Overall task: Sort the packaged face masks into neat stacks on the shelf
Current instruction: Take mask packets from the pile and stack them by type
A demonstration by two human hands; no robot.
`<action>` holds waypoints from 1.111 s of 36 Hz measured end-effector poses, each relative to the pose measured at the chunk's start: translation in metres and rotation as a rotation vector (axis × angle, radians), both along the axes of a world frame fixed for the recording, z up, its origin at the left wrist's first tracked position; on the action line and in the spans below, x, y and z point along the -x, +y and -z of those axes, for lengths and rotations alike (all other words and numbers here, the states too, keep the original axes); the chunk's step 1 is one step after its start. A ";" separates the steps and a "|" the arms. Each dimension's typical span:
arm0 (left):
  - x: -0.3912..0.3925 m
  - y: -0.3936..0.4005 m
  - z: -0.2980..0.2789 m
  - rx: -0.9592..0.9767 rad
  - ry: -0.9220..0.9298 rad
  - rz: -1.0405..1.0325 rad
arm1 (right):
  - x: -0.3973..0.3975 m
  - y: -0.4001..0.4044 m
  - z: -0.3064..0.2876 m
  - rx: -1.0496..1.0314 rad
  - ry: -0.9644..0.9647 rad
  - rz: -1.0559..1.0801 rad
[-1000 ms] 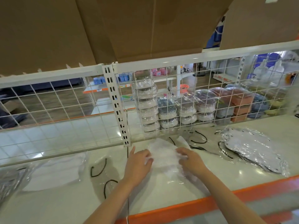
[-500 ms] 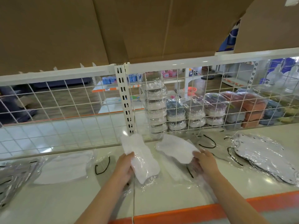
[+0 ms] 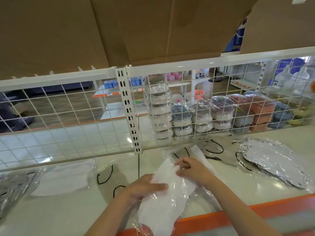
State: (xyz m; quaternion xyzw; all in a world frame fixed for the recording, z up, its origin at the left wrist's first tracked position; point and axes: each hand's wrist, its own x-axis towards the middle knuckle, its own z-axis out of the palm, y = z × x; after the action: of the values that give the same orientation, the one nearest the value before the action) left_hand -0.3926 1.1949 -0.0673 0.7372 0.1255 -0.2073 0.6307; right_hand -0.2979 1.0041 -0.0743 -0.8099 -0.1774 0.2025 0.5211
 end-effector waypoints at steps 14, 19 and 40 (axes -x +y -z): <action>0.001 0.019 0.017 0.192 0.007 -0.538 | -0.018 -0.048 0.043 0.872 -0.415 0.357; 0.004 0.016 0.015 0.273 0.000 -0.588 | -0.007 -0.045 0.040 0.855 -0.477 0.426; 0.018 0.016 0.013 0.421 0.023 -0.663 | -0.007 -0.016 0.041 0.621 -0.344 0.165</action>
State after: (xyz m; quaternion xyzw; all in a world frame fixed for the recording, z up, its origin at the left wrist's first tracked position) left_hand -0.4106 1.2108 -0.0802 0.5087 0.3184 -0.0218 0.7996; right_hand -0.2906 0.9884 -0.1150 -0.9634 -0.1263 0.0648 0.2273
